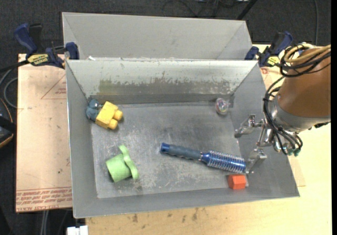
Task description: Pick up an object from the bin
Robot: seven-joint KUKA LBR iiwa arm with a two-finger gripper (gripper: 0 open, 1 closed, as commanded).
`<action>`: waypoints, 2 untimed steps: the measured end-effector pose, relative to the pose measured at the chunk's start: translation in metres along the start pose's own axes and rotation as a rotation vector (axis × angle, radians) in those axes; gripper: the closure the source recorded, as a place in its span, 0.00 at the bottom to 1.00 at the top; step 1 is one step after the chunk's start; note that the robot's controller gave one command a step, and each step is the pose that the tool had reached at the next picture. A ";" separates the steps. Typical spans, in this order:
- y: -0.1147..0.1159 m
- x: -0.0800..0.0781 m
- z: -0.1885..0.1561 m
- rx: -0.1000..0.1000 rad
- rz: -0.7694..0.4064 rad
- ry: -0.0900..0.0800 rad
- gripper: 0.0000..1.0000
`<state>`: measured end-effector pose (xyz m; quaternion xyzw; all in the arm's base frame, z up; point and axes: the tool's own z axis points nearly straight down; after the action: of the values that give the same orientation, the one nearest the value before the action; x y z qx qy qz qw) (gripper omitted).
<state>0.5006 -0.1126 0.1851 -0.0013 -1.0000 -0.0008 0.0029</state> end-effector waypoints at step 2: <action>0.024 -0.012 0.108 0.005 -0.220 -0.023 1.00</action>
Offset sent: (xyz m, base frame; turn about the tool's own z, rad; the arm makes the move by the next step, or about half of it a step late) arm 0.0049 0.0242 -0.1151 -0.2197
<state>0.5119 -0.0882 0.0767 0.1085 -0.9941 0.0015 -0.0087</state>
